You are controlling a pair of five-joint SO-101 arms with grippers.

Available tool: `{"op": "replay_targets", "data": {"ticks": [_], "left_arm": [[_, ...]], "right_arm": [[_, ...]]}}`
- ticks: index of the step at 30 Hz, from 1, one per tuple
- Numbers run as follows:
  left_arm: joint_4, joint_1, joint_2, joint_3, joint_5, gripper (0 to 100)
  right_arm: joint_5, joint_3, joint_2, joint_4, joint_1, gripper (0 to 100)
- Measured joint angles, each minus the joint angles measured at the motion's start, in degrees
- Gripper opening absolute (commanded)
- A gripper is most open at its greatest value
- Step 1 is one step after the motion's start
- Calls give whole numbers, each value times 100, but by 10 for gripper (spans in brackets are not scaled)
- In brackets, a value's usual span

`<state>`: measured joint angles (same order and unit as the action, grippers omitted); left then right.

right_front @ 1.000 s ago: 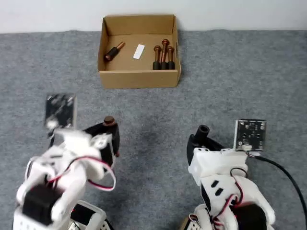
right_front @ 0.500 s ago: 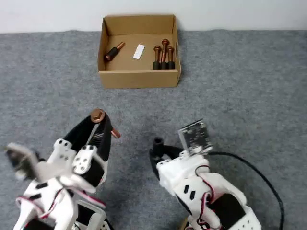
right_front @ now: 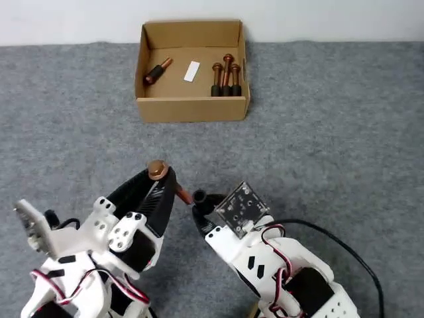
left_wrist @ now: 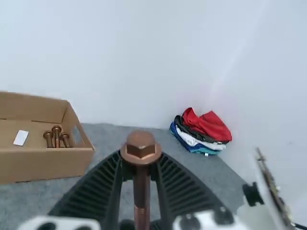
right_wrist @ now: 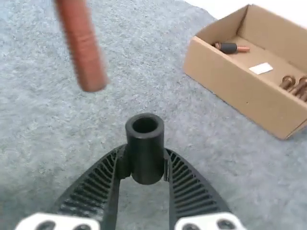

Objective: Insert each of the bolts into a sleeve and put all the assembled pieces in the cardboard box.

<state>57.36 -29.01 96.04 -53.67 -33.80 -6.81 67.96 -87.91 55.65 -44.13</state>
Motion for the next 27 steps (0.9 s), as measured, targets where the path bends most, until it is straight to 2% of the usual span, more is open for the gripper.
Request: {"op": "replay_targets", "data": {"ticks": [9,17,24,27], "left_arm": [[-18,0,0,-352,0,5],[-440,0,-26,-782,0,5],[-457,0,0,-853,0,5],[-185,-53,9,-809,0,5]], "right_arm": [[-422,-70,9,0,0,9],[-448,-281,9,0,-387,9],[-448,-273,9,0,-396,9],[-448,-264,9,9,-360,9]]}}
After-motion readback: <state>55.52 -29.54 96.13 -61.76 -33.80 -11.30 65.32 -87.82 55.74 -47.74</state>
